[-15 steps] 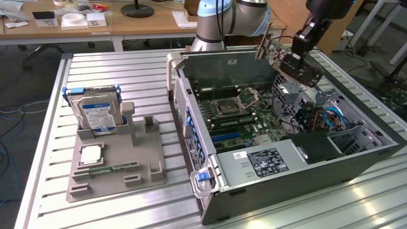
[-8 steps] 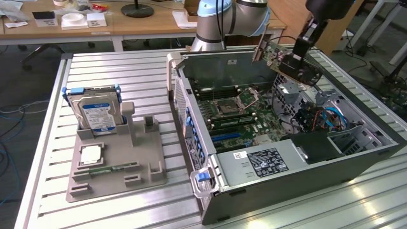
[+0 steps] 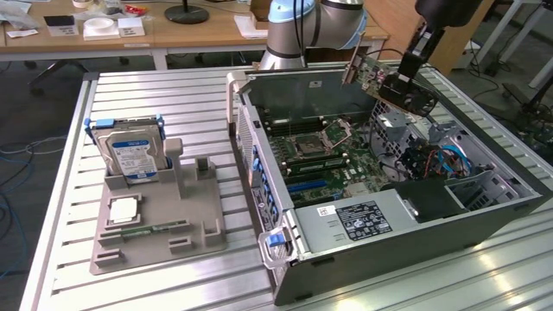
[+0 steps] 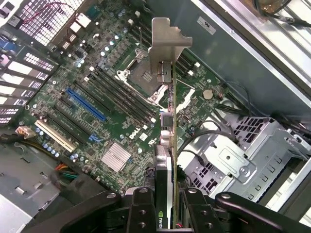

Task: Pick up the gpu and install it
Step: 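Insert the gpu into the slot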

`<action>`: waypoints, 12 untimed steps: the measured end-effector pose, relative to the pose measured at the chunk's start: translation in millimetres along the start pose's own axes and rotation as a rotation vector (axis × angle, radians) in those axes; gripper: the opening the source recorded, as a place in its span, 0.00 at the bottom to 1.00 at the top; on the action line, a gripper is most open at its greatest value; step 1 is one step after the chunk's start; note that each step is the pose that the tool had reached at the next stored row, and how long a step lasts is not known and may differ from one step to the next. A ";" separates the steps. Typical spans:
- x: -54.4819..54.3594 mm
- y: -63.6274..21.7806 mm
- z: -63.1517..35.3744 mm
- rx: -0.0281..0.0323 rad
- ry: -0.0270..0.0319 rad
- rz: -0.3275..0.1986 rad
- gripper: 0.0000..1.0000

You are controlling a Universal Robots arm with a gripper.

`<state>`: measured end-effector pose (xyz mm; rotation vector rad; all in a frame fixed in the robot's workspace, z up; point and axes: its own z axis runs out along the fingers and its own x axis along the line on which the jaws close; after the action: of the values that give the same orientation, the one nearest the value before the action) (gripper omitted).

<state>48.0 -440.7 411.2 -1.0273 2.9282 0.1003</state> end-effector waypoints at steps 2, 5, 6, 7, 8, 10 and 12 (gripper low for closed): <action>0.0 0.1 0.2 -0.0008 0.0003 -0.011 0.27; -0.1 0.1 0.4 -0.0027 0.0023 -0.047 0.27; -0.1 0.2 0.5 -0.0035 0.0031 -0.062 0.27; -0.1 0.2 0.6 -0.0043 0.0040 -0.079 0.27; -0.1 0.2 0.7 -0.0054 0.0048 -0.096 0.27; -0.1 0.1 1.0 -0.0075 0.0065 -0.133 0.27; -0.1 0.1 1.3 -0.0095 0.0082 -0.168 0.27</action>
<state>48.0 -440.5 410.0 -1.2729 2.8361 0.1049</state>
